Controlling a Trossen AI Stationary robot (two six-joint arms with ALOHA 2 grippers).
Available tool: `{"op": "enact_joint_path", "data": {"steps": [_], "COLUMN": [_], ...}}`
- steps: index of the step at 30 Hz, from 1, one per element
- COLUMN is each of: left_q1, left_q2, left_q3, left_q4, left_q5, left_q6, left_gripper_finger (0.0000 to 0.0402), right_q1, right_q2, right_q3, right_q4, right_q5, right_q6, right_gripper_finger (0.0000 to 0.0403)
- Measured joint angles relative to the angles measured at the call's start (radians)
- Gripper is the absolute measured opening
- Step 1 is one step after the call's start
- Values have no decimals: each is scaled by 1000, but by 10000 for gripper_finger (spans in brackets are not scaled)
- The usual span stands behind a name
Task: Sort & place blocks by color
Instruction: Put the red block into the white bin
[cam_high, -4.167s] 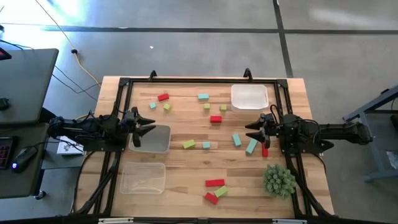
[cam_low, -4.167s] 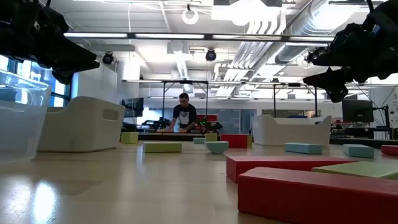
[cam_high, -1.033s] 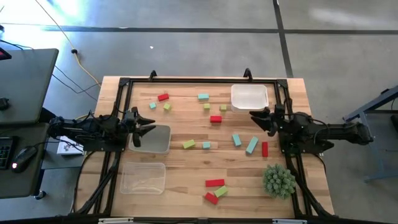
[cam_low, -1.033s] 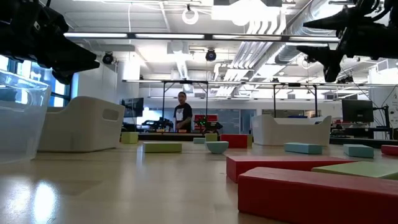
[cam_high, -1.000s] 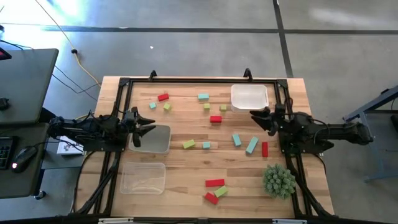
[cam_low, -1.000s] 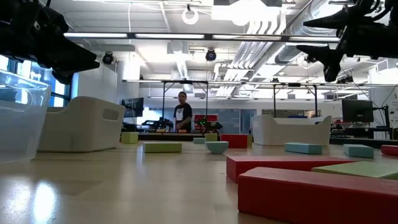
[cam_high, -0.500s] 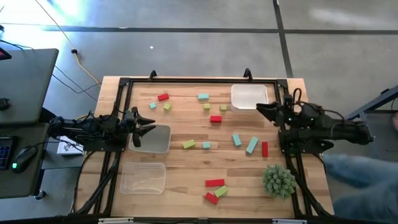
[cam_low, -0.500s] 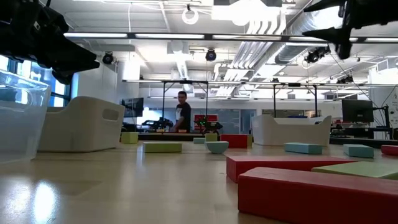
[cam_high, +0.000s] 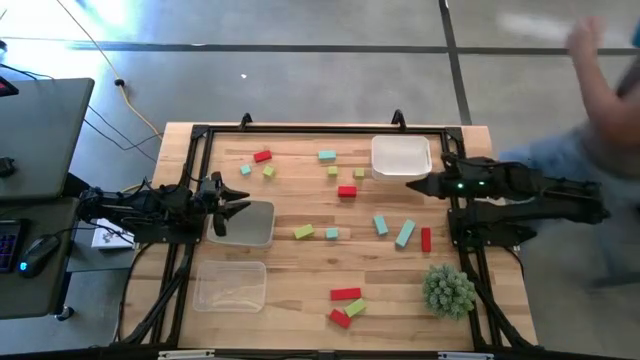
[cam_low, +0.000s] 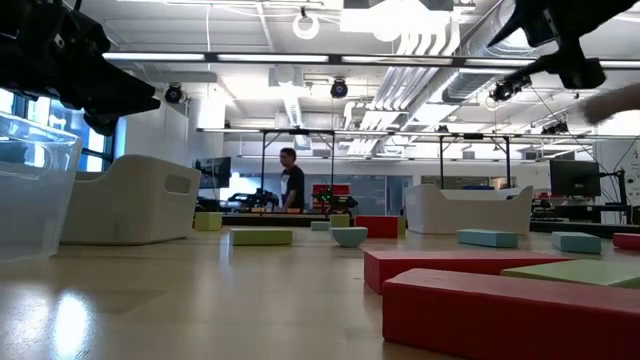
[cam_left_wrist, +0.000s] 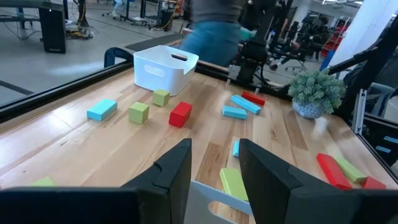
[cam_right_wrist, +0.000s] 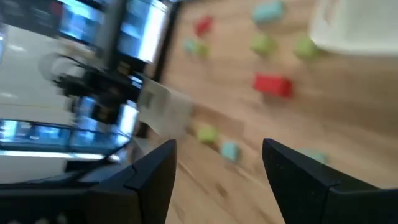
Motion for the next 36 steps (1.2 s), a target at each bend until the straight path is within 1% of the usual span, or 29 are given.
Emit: {"op": "enact_joint_path", "data": {"steps": [7,15,21,25,30,36], "left_q1": [0,0,0,0,0,0], "left_q2": [0,0,0,0,0,0], "left_q3": [0,0,0,0,0,0], "left_q4": [1,1,1,1,1,1], "left_q5": [0,0,0,0,0,0], "left_q6": [0,-3,-72,-87,-87,-87], "left_gripper_finger": [122,122,122,122,122,122], "right_q1": [0,0,33,99,181,270], "right_q2": [173,336,422,457,471,471], "right_q3": [49,50,50,50,50,50], "right_q4": [-162,-216,-224,-264,-329,-435], "right_q5": [-124,-255,-306,-317,-317,-262], "right_q6": [174,285,360,442,533,650], "right_gripper_finger": [226,226,226,226,226,226]}}
